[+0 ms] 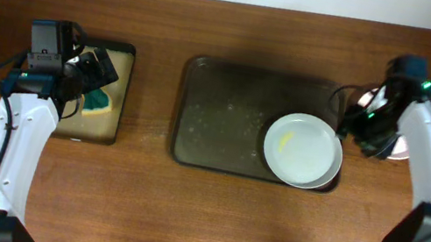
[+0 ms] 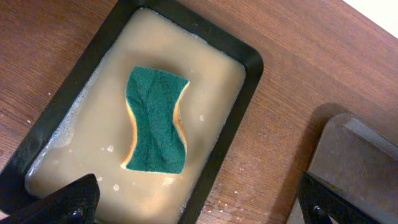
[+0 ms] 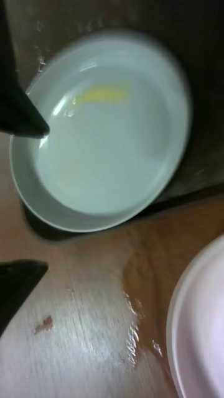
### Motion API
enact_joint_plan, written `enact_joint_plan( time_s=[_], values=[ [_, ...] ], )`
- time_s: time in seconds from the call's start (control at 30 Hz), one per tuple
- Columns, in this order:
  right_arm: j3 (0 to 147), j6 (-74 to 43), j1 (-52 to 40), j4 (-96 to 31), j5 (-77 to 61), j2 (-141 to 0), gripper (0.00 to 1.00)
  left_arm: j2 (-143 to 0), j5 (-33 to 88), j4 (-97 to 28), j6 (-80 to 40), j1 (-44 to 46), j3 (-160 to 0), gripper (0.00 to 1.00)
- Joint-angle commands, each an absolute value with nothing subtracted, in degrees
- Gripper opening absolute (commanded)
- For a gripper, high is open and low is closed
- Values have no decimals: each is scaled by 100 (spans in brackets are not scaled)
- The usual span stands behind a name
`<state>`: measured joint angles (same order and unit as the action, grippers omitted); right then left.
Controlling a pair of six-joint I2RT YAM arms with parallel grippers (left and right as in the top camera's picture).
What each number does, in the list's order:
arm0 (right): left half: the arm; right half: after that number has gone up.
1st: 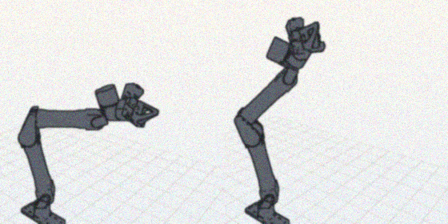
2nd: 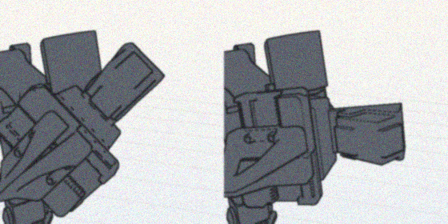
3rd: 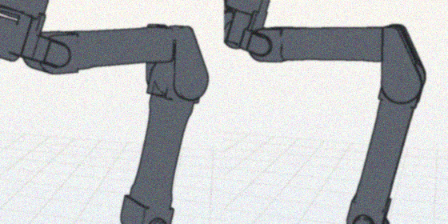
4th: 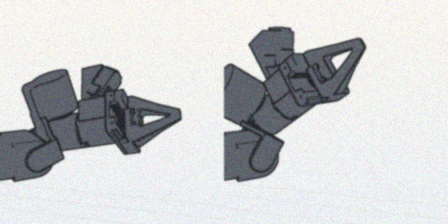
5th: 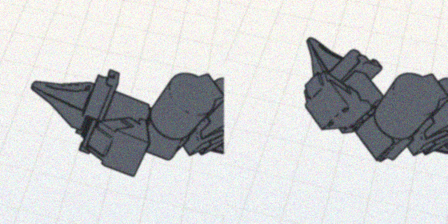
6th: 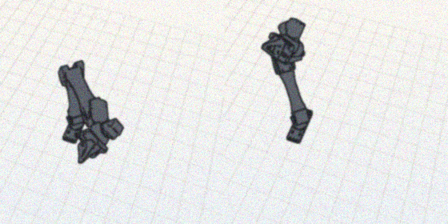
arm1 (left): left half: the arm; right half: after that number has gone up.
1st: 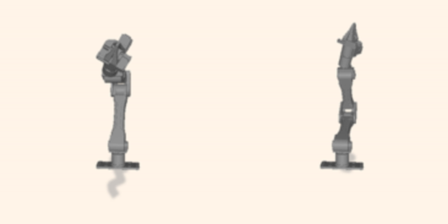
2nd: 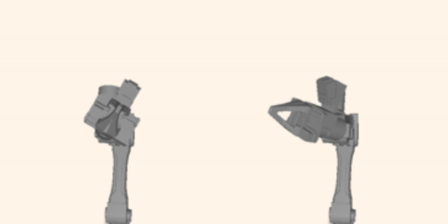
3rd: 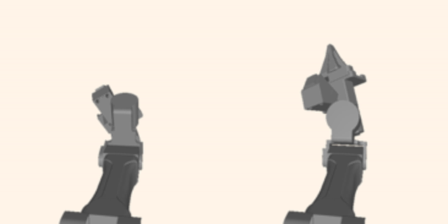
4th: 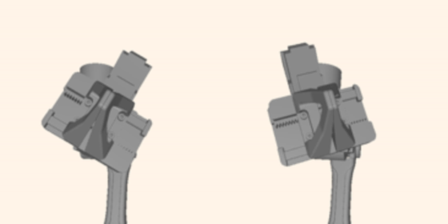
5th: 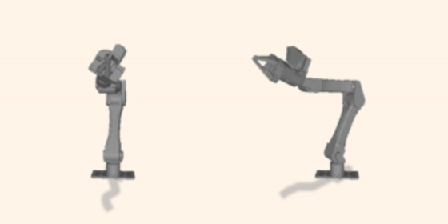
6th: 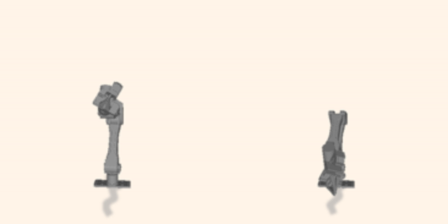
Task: Clean dirty plates on tray and stack at the side
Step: 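Move the right gripper to the pale green plate and grasp its rim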
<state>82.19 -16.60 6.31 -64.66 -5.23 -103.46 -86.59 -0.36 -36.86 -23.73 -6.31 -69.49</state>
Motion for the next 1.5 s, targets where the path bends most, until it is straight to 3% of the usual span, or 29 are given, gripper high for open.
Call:
enact_joint_plan(
  time_s=[0.0, 0.27, 0.57, 0.77, 1.1, 1.23, 1.33, 1.47],
  values=[
    [7500, -1959, 602, -5999, -381, -10355, 53, -8654, 8, -3680, -2368, -666, -6984, 99],
    [6954, -1957, 596, -5371, -189, -10366, 29, -8654, 8, -3680, -2368, -666, -6984, 99],
    [6952, -1922, 596, -5286, -121, -10683, 28, -8654, 8, -3680, -2368, -666, -6984, 99],
    [6954, -1868, 596, -5310, -150, -10689, 21, -8654, 8, -3680, -2368, -666, -6984, 99],
    [6823, -1653, 593, -5258, -620, -10691, 21, -8654, 8, -3680, -2368, -666, -6984, 99],
    [6755, -1068, 338, -5065, -1372, -10722, 18, -8654, 8, -3680, -2368, -666, -6984, 99],
    [6757, -888, -119, -4976, -1098, -10722, 18, -8654, 8, -3680, -2368, -666, -6984, 99],
    [6757, -1900, -276, -4762, -56, -10722, 21, -8654, 8, -3680, -2368, -666, -6984, 99]
  ],
)
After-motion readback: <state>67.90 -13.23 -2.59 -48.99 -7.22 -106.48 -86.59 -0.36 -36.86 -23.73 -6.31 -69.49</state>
